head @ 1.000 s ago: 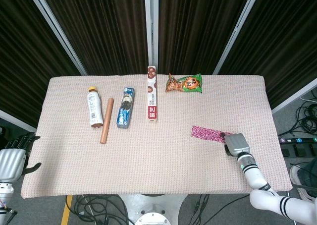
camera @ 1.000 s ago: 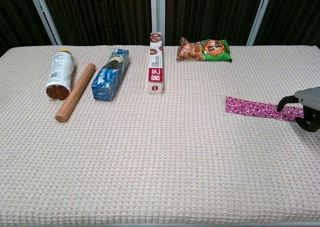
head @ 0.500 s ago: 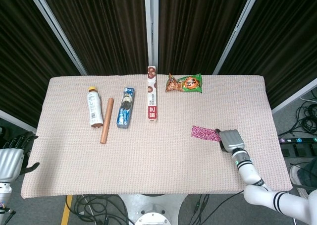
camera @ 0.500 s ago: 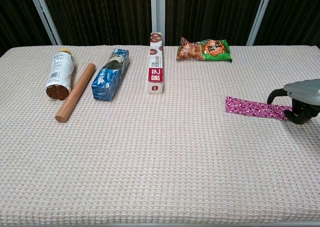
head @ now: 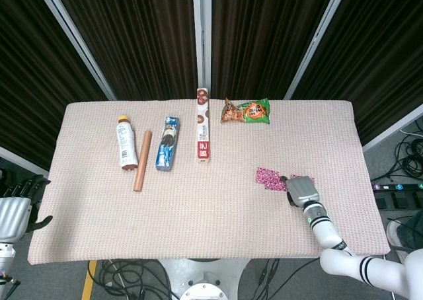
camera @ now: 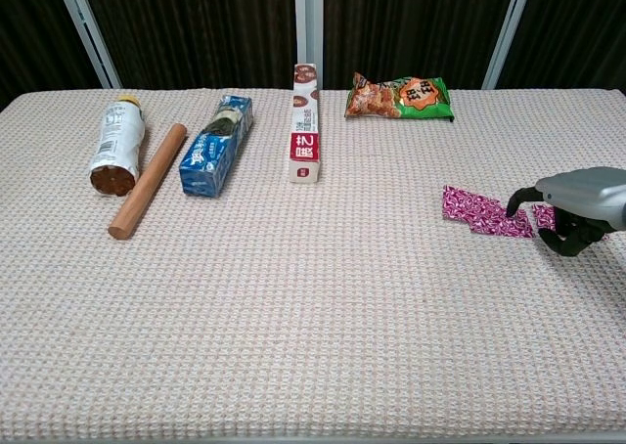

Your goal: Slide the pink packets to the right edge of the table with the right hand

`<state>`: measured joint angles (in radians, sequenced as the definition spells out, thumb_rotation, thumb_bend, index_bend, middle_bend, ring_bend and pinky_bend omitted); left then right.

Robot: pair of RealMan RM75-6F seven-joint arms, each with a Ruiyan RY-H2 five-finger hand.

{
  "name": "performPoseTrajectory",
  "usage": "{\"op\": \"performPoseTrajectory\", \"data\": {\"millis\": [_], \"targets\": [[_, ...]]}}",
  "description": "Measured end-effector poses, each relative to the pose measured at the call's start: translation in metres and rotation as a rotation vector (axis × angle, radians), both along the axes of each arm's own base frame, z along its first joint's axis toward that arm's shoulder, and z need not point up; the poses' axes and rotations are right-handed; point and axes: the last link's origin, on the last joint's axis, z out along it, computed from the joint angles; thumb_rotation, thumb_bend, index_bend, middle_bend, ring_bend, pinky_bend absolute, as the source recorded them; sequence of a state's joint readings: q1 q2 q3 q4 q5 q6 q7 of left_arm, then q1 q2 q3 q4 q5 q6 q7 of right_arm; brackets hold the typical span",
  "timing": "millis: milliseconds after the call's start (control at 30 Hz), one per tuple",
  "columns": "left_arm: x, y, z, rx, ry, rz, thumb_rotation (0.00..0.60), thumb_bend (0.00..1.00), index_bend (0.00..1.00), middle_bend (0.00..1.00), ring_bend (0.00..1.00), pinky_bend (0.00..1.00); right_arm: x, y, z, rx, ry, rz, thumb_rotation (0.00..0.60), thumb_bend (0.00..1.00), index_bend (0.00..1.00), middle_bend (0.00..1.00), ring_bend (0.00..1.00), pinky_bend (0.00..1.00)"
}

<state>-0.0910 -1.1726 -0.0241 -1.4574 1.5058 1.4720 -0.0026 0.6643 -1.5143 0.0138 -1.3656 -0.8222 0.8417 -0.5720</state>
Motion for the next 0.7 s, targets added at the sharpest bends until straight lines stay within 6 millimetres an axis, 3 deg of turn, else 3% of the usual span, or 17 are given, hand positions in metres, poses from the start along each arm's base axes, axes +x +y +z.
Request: {"op": "performPoseTrajectory", "data": {"millis": [700], "targets": [[0.004, -0.007, 0.004, 0.009, -0.014, -0.010, 0.600, 0.03, 0.28, 0.28, 0.20, 0.26, 0.011, 0.035, -0.002, 0.057, 0.008, 0.025, 0.575, 0.56, 0.21, 1.00, 1.00, 1.00]]}}
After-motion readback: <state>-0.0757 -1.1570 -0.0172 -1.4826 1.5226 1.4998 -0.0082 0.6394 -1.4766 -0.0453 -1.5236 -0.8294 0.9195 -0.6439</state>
